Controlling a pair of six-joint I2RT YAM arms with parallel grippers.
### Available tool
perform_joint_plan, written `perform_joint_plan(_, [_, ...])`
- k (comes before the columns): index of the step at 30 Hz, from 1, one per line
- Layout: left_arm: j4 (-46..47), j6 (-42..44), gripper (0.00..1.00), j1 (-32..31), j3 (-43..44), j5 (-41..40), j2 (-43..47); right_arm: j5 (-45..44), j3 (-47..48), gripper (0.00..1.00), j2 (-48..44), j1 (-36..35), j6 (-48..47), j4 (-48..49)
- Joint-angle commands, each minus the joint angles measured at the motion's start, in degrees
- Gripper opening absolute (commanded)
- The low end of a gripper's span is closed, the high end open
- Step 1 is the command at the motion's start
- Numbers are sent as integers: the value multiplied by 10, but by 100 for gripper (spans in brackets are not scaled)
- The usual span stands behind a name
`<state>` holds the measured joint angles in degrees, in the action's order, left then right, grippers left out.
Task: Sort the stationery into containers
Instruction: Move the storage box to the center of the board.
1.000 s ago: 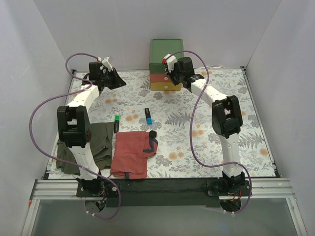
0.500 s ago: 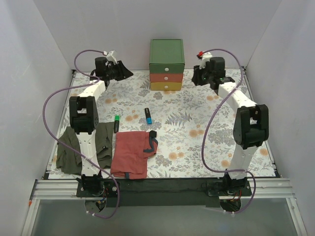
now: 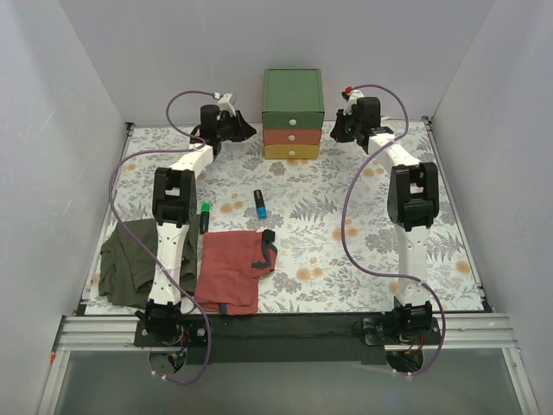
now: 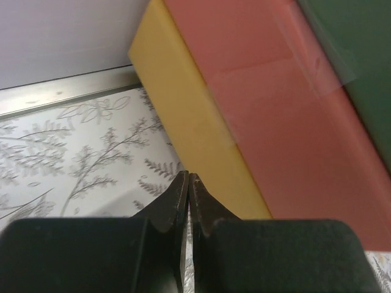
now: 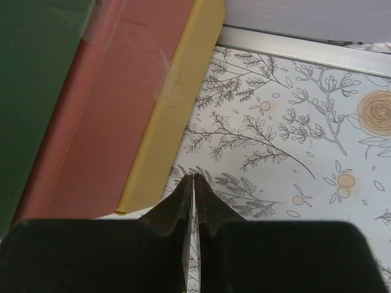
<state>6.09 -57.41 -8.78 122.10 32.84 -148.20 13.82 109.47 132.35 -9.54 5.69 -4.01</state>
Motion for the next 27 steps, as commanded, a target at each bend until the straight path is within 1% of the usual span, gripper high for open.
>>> perform_joint_plan(1, [26, 23, 0, -23, 31, -28, 3, 17, 71, 12, 33, -5, 20, 38])
perform_joint_plan(8, [38, 15, 0, -47, 27, -9, -5, 61, 94, 13, 69, -16, 49, 78])
perform_joint_plan(11, [47, 20, 0, -58, 13, 18, 5, 90, 87, 13, 66, -16, 52, 83])
perform_joint_plan(14, [47, 13, 0, -70, -11, 27, 21, 114, 49, 11, 42, -17, 55, 84])
perform_joint_plan(18, [45, 8, 0, -88, -57, 49, 57, 134, -33, 12, -8, -14, 57, 84])
perform_joint_plan(22, [50, 0, 0, -103, -108, 73, 95, 164, -78, 12, -57, -3, 69, 84])
perform_joint_plan(27, [52, -5, 0, -123, -145, 80, 133, 187, -106, 12, -83, 1, 75, 88])
